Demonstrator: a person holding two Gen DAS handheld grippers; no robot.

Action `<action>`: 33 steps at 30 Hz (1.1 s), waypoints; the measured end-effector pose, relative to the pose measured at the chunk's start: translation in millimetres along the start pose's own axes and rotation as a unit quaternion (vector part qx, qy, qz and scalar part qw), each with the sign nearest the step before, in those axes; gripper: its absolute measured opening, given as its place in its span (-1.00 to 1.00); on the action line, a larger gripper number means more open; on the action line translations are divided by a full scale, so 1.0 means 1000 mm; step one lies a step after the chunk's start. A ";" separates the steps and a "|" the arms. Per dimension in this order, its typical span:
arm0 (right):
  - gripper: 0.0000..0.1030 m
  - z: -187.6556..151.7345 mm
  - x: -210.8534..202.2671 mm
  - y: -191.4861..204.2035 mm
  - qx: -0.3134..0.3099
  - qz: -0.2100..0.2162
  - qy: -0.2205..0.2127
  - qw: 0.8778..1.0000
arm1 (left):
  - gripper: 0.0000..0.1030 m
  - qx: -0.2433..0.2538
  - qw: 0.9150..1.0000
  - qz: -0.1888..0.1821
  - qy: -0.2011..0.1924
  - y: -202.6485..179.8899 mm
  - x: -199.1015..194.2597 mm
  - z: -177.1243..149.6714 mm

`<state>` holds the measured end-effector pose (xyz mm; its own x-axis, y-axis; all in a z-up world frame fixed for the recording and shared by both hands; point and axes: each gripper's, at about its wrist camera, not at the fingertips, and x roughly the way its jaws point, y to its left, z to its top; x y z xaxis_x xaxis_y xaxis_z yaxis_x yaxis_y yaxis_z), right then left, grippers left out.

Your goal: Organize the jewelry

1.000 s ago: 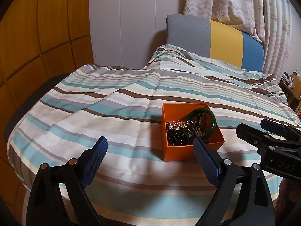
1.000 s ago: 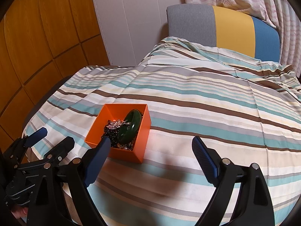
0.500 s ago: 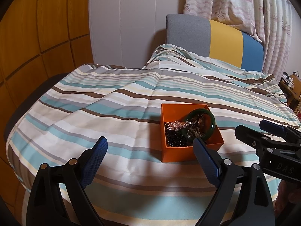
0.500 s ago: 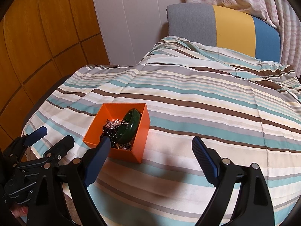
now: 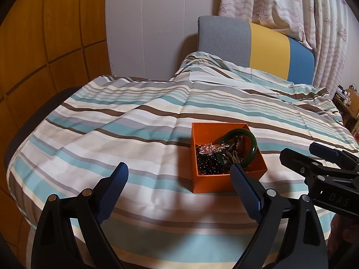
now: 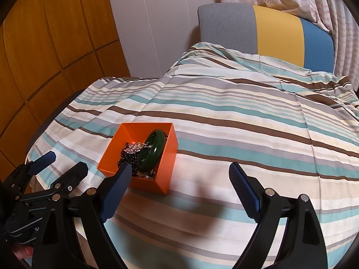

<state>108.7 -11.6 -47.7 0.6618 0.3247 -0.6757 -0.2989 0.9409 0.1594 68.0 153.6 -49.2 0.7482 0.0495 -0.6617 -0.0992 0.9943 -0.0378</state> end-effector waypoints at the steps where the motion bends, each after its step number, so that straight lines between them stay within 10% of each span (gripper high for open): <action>1: 0.71 0.000 0.000 -0.001 0.001 0.001 -0.001 1.000 | 0.77 -0.001 1.000 -0.002 0.000 0.000 0.000 0.000; 33: 0.71 -0.001 0.007 -0.002 0.002 0.001 0.007 1.000 | 0.77 -0.012 1.000 0.006 0.008 0.004 0.001 -0.002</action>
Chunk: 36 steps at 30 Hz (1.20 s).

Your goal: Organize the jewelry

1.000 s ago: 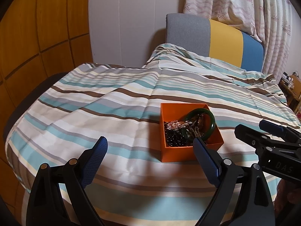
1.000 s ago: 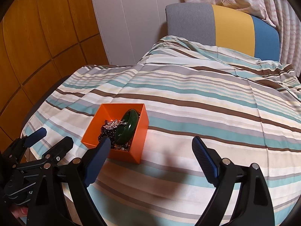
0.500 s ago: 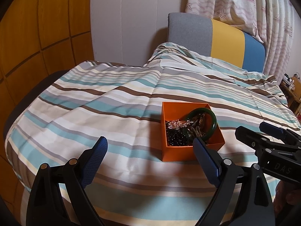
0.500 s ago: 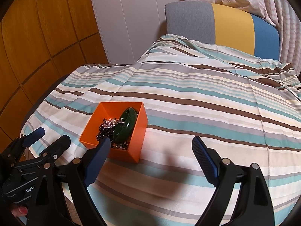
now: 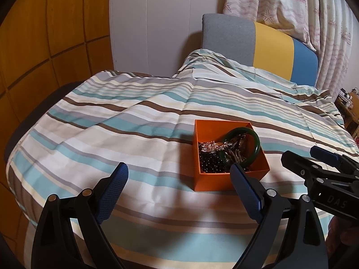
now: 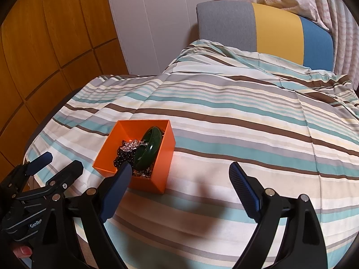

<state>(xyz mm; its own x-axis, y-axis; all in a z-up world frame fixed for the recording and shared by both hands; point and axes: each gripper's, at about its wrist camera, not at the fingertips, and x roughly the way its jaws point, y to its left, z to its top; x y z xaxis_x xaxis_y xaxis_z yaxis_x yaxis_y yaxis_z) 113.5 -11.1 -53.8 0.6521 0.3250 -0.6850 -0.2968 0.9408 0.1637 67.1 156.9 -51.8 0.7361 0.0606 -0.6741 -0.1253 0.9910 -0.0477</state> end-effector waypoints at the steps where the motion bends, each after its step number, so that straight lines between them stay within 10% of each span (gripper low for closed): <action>1: 0.71 0.000 0.000 0.000 -0.002 -0.001 0.001 1.000 | 0.77 0.000 1.000 0.000 0.000 0.000 0.000 0.000; 36: 0.71 0.001 -0.001 0.000 -0.004 -0.006 -0.002 1.000 | 0.78 0.028 0.999 0.017 -0.003 -0.007 0.000 0.002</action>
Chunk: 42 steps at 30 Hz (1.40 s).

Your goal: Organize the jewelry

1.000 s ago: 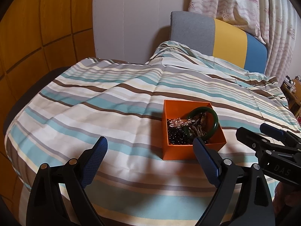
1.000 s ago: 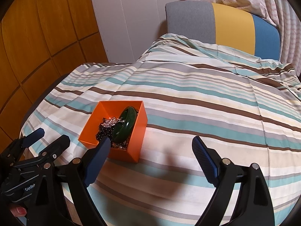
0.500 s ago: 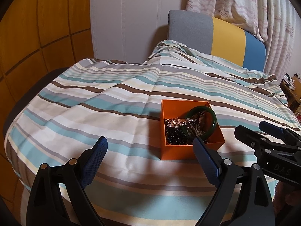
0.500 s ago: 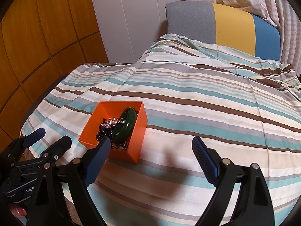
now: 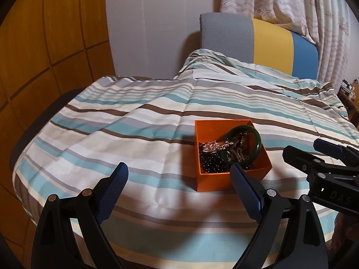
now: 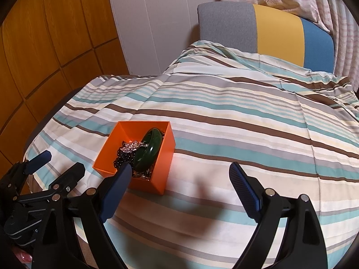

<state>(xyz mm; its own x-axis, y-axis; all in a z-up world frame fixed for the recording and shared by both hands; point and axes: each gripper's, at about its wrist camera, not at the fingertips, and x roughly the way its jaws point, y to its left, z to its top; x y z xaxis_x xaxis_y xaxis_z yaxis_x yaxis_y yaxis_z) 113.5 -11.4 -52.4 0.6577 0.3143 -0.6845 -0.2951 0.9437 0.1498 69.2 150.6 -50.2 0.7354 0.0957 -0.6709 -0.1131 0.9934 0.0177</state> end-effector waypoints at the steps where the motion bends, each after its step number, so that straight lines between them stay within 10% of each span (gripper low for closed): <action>1: 0.71 0.000 0.000 0.000 0.001 0.001 0.000 1.000 | 0.78 0.001 1.000 0.002 0.001 0.000 0.000 0.000; 42: 0.72 0.000 0.003 -0.005 0.005 -0.001 0.001 1.000 | 0.78 -0.022 1.000 0.001 0.018 -0.001 0.009 -0.003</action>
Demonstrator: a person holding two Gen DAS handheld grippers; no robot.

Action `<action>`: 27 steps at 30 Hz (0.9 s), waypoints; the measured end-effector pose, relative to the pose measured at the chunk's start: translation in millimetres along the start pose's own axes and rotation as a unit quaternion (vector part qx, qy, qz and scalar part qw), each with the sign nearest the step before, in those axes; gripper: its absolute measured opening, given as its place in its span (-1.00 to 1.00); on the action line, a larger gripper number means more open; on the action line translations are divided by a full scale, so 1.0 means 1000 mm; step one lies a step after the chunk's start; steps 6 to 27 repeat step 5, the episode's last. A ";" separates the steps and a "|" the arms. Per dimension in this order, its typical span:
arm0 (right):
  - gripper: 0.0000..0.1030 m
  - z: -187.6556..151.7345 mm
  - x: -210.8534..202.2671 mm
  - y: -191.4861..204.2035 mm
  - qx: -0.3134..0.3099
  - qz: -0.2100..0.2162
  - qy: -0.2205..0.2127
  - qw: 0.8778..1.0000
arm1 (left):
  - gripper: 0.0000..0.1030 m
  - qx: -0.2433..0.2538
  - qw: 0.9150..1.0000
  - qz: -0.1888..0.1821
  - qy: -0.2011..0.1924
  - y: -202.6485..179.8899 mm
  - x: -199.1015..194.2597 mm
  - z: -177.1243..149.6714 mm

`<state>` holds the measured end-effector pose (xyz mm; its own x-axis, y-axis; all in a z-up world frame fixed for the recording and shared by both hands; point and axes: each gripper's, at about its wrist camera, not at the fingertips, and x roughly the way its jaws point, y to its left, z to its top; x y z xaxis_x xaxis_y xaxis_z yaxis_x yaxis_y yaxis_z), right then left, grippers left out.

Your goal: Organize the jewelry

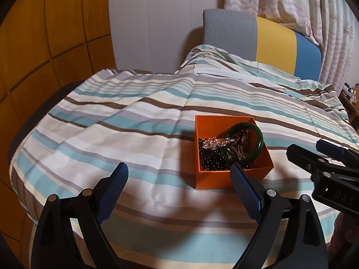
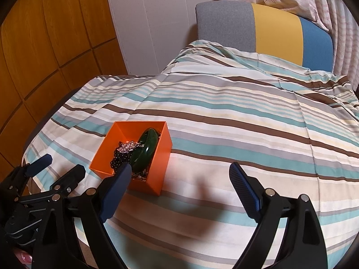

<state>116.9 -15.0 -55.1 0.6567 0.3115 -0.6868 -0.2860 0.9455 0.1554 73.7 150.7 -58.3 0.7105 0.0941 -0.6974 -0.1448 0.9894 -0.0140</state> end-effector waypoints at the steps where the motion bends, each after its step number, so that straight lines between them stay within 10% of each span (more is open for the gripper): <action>1: 0.72 0.000 0.000 -0.001 0.001 -0.002 0.000 1.000 | 0.78 -0.002 1.000 0.003 0.002 0.001 0.001 0.000; 27: 0.74 -0.001 0.000 -0.006 0.009 -0.005 0.001 1.000 | 0.78 -0.006 1.000 0.004 0.012 0.001 0.005 0.000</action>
